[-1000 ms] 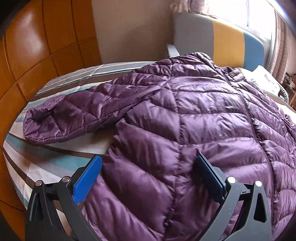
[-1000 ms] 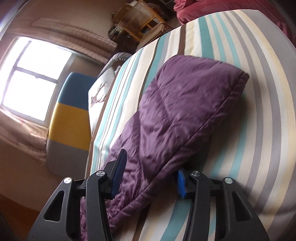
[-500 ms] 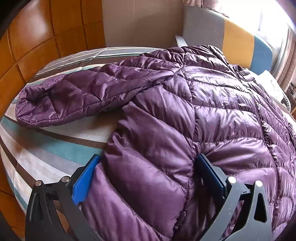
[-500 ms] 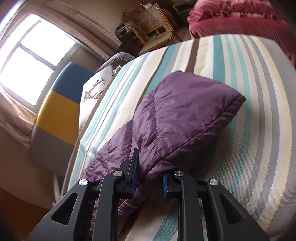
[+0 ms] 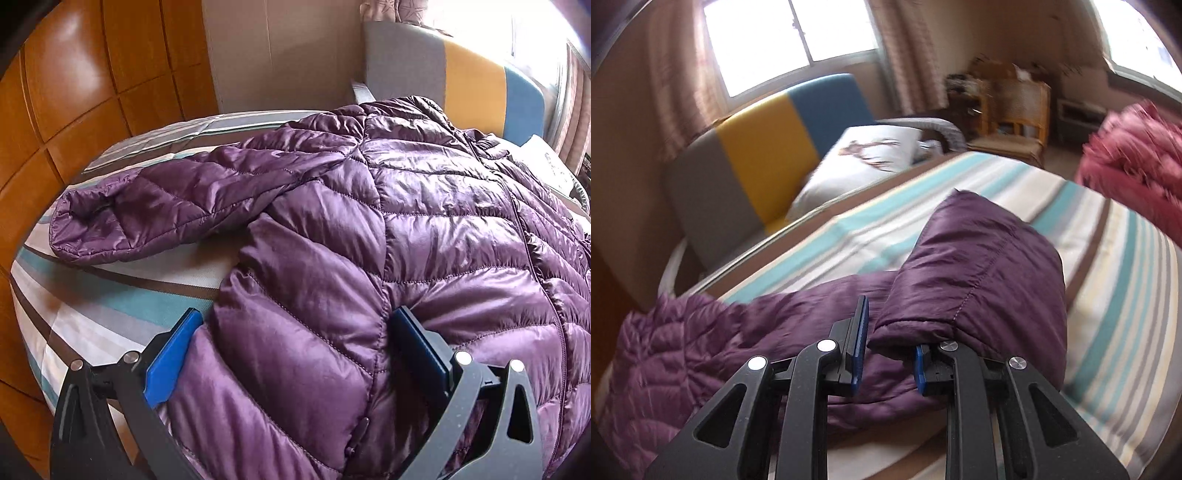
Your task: Fold large clothes
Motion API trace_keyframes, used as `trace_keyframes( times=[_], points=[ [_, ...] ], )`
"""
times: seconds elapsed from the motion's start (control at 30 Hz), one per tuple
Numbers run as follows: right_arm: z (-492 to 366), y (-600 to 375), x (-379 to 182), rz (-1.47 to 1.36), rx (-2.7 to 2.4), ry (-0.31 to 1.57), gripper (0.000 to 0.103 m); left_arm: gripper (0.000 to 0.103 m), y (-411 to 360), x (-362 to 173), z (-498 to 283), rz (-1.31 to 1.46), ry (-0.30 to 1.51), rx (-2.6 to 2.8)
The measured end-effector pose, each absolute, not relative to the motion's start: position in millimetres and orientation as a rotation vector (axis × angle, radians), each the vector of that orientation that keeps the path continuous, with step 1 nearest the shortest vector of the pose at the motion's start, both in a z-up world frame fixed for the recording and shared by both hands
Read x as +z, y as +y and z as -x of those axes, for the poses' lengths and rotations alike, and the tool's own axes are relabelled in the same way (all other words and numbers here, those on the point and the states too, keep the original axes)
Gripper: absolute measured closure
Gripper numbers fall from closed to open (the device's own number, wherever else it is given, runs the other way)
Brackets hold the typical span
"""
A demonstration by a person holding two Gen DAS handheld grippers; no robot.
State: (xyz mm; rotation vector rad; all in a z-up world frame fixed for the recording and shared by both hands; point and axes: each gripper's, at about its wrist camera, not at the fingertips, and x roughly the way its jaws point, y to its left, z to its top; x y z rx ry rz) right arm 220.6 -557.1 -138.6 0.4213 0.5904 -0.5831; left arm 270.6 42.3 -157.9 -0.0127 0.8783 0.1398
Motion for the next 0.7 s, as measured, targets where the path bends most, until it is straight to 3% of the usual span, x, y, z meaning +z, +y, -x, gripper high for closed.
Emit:
trace_keyframes(
  times=[0.7],
  points=[
    [-297, -292, -145, 0.507, -0.088, 0.576, 0.082, 0.002, 51, -160, -272, 0.070, 0.887, 0.111]
  ],
)
